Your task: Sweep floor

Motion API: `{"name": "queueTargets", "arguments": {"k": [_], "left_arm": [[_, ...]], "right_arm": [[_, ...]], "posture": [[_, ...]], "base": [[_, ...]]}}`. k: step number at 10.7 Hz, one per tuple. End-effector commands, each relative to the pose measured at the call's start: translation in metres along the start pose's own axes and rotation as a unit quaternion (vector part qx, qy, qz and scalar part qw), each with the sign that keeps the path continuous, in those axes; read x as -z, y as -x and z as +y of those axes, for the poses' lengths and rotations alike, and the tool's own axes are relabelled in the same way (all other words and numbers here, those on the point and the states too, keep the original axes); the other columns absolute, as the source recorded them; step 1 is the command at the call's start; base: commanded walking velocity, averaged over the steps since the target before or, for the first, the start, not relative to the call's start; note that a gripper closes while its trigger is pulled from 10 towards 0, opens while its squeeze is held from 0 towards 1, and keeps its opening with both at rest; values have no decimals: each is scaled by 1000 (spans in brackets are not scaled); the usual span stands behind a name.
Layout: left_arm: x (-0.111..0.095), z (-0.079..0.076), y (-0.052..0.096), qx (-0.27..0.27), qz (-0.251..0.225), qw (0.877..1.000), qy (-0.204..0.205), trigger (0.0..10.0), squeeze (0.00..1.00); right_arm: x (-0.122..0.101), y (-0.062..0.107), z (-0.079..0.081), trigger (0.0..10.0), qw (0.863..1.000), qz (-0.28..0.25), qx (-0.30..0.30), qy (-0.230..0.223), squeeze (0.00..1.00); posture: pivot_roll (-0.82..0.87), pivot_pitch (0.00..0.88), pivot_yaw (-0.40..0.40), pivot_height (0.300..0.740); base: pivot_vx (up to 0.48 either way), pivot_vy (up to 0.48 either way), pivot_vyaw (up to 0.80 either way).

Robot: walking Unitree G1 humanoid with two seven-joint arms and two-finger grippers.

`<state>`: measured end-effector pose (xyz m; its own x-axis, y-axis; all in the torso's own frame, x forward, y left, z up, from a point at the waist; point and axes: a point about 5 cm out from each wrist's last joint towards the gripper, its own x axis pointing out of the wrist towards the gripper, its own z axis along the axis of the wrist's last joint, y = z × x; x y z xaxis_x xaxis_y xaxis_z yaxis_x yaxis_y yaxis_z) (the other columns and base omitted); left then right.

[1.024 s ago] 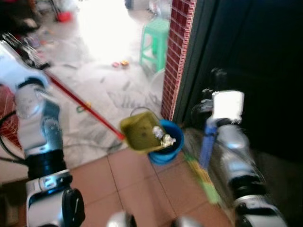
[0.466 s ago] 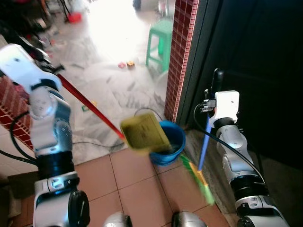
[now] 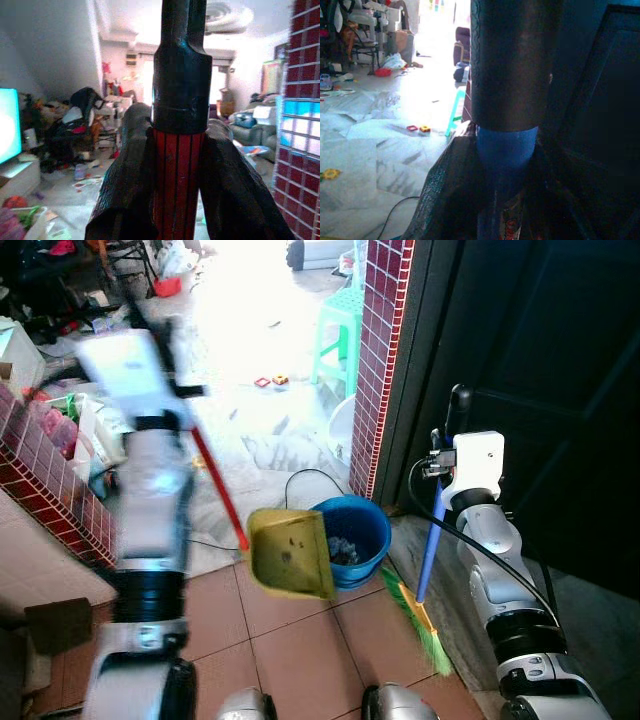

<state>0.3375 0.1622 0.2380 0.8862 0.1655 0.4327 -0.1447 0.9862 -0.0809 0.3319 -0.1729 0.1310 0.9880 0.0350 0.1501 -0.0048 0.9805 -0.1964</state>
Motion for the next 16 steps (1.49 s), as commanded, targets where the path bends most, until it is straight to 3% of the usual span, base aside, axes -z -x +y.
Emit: {"name": "queueTargets", "arguments": {"k": [1, 5, 7, 8, 10, 11, 12, 13, 16], "left_arm": [[-15, -2, -5, -1, -39, 999, 2, 10000, 0], [-25, 1, -9, 29, -57, 998, 22, 10000, 0], [-33, 16, 2, 45, -67, 996, -29, 10000, 0], [-50, 28, 2, 27, -88, 995, -46, 10000, 0], [-59, 43, 0, 16, -103, 991, -81, 10000, 0], [-39, 45, 9, 26, -54, 994, -88, 10000, 0], [-31, 44, 12, 35, -36, 994, -94, 10000, 0], [-8, 38, 25, 55, 14, 994, -95, 10000, 0], [37, 25, 49, 86, 97, 986, -102, 10000, 0]], "right_arm": [[-11, -5, 1, 10000, 1000, -23, -3, 1, 0], [-10, -3, 1, 10000, 1000, -22, -2, 2, 0], [-8, -1, 0, 10000, 1000, -17, -4, 4, 0], [-5, 0, -1, 10000, 1000, -10, -7, 4, 0], [-4, -2, 7, 10000, 1000, -6, -18, 2, 0], [-5, -2, 10, 10000, 1000, -6, -28, 2, 0], [-5, -2, 10, 10000, 1000, -6, -29, 2, 0], [-2, -1, 7, 10000, 1000, -1, -30, 4, 0], [0, 0, 9, 10000, 999, 5, -34, 4, 0]], "posture": [[-102, 26, 66, 740], [-104, 31, 70, 740], [-96, 41, 62, 740], [-85, 46, 54, 740], [-77, 46, 45, 740], [-79, 48, 43, 740], [-79, 48, 43, 740], [-82, 50, 44, 740], [-92, 54, 47, 740]], "base": [[0, 0, 0], [0, 0, 0], [0, 0, 0], [0, 0, 0], [0, 0, 0], [0, 0, 0], [0, 0, 0], [0, 0, 0], [0, 0, 0]]}}
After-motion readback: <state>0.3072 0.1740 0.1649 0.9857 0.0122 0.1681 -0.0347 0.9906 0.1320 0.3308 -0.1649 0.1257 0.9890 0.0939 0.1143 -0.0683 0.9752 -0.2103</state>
